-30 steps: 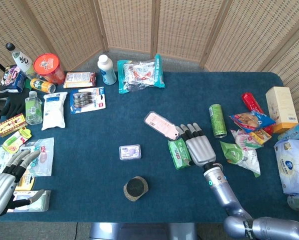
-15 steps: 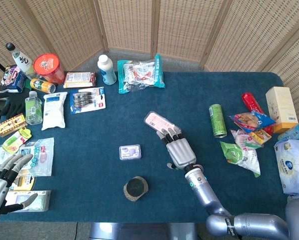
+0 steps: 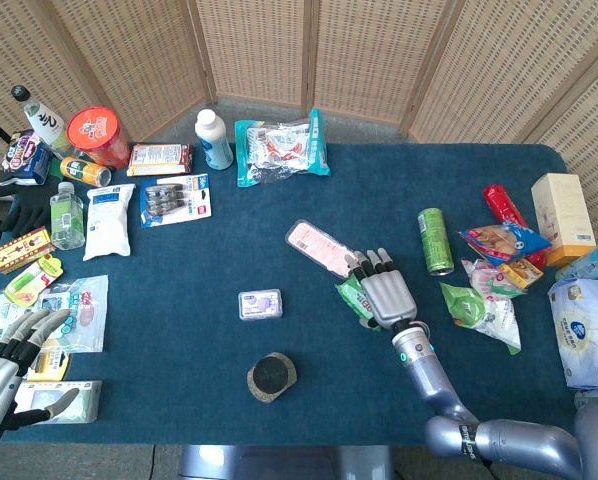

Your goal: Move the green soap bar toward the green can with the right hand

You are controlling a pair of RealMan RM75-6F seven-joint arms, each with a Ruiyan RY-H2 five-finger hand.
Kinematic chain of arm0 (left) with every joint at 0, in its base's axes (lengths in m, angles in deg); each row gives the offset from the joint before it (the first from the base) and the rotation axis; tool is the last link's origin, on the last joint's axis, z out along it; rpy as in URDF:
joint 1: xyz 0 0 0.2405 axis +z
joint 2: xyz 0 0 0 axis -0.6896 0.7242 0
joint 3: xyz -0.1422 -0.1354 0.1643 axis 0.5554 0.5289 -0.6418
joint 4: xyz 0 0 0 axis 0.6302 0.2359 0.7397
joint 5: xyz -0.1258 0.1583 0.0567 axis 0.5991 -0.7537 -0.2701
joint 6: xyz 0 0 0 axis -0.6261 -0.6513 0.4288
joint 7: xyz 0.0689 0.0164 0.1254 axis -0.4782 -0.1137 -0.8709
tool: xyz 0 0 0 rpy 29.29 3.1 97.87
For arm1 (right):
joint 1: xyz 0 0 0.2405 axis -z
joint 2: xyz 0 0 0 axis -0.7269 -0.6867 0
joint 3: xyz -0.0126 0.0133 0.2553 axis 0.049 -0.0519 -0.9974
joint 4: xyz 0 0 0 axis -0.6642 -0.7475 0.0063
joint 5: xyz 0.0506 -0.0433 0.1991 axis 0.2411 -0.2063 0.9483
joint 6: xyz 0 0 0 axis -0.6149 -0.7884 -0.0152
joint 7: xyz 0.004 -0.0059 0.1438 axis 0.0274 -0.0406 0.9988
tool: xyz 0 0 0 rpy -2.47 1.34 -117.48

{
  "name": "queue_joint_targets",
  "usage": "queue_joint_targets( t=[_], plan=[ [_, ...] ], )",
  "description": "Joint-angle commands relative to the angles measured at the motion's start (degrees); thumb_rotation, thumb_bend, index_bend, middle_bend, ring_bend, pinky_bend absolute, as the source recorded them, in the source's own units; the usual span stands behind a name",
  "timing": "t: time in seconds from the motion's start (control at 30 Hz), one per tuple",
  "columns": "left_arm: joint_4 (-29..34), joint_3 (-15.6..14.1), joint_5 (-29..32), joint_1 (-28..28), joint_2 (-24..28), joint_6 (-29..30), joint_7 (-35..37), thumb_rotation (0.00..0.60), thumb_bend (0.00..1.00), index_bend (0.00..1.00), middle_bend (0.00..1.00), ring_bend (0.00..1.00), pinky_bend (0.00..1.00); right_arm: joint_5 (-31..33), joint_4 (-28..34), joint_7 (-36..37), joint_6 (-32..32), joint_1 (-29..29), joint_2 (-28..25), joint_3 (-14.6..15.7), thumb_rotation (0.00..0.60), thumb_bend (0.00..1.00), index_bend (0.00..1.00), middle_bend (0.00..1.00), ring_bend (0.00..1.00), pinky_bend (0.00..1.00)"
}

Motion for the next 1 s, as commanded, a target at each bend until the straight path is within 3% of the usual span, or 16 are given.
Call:
queue_joint_targets(
  t=[0.03,0.13,0.47,1.0],
  plan=[
    [0.1,0.0,-0.1,-0.1,0.0,-0.1,-0.2,0.600,0.30,0.00,0.14,0.02,0.00,0.0,-1.2,1.2,-0.2,0.9,-1.4,0.2,0.600,0.03,0.00,0.00,0.00,0.00],
    [0.2,0.1,-0.3,-0.1,0.0,-0.2,-0.3,0.600,0.30,0.00,0.14,0.02,0.00,0.7,-1.1,1.5,-0.3,1.5,-3.0,0.1,0.600,0.03,0.00,0.00,0.00,0.00],
    [-0.4,0.2,-1.0,-0.4,-0.5,-0.2,0.2,0.600,0.30,0.00,0.14,0.02,0.00,6.4,10.6,-2.5,0.5,0.6,-8.2,-0.6,0.600,0.03,0.00,0.00,0.00,0.00],
    [-3.6,-0.2,-0.1,0.9,-1.0,1.6,3.4,0.600,0.30,0.00,0.13,0.01,0.00,16.4,7.6,-6.3,3.8,-5.6,-4.7,-2.1,0.600,0.05,0.00,0.00,0.00,0.01]
  ],
)
